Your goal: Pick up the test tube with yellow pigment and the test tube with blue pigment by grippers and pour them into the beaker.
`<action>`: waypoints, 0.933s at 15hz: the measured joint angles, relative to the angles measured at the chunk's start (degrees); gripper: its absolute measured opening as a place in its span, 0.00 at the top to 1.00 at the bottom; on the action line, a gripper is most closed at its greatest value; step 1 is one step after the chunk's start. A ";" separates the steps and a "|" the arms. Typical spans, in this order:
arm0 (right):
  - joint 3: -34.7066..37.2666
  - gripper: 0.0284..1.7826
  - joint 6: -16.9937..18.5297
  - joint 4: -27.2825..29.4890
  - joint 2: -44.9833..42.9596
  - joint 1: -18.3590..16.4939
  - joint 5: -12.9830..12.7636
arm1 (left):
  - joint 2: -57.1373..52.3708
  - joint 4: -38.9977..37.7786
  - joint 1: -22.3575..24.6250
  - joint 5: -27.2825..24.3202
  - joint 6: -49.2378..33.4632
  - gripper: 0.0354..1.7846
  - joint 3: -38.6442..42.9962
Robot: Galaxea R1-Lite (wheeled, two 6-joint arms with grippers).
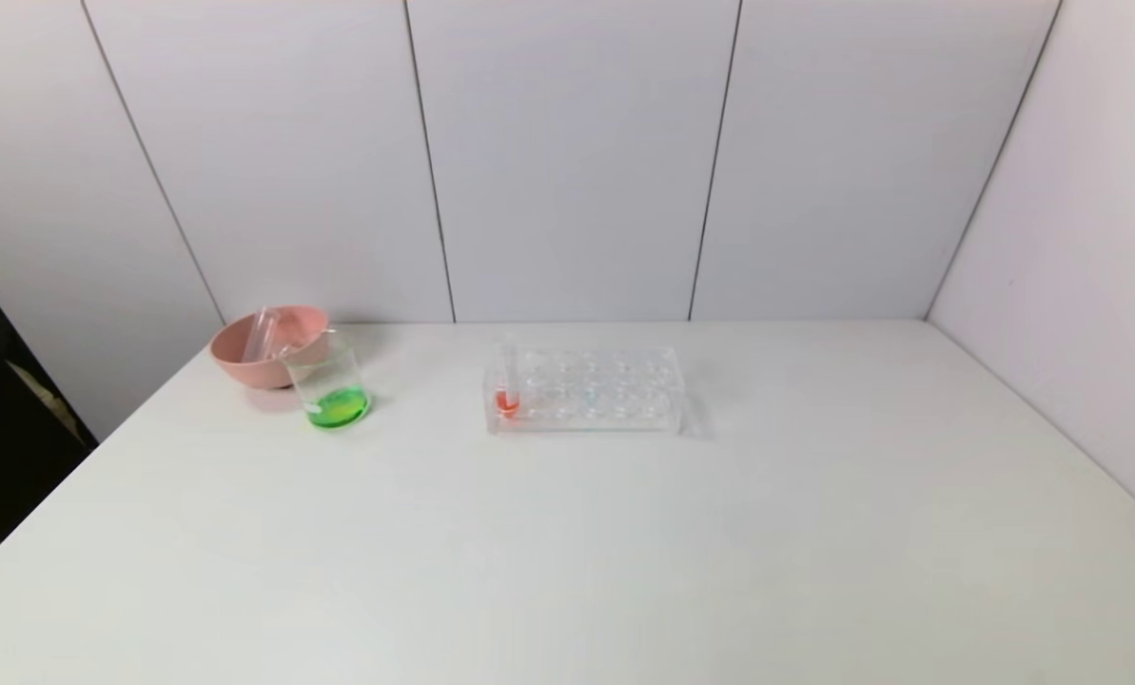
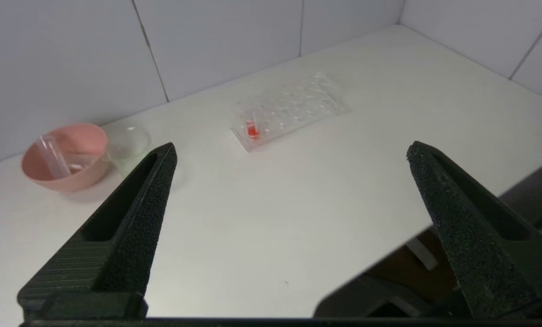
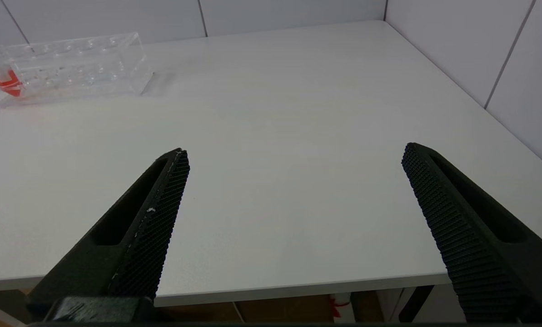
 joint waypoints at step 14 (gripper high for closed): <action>0.00 0.04 0.02 0.00 0.00 0.00 0.00 | -40.72 -13.08 -4.30 31.79 -3.67 0.01 53.07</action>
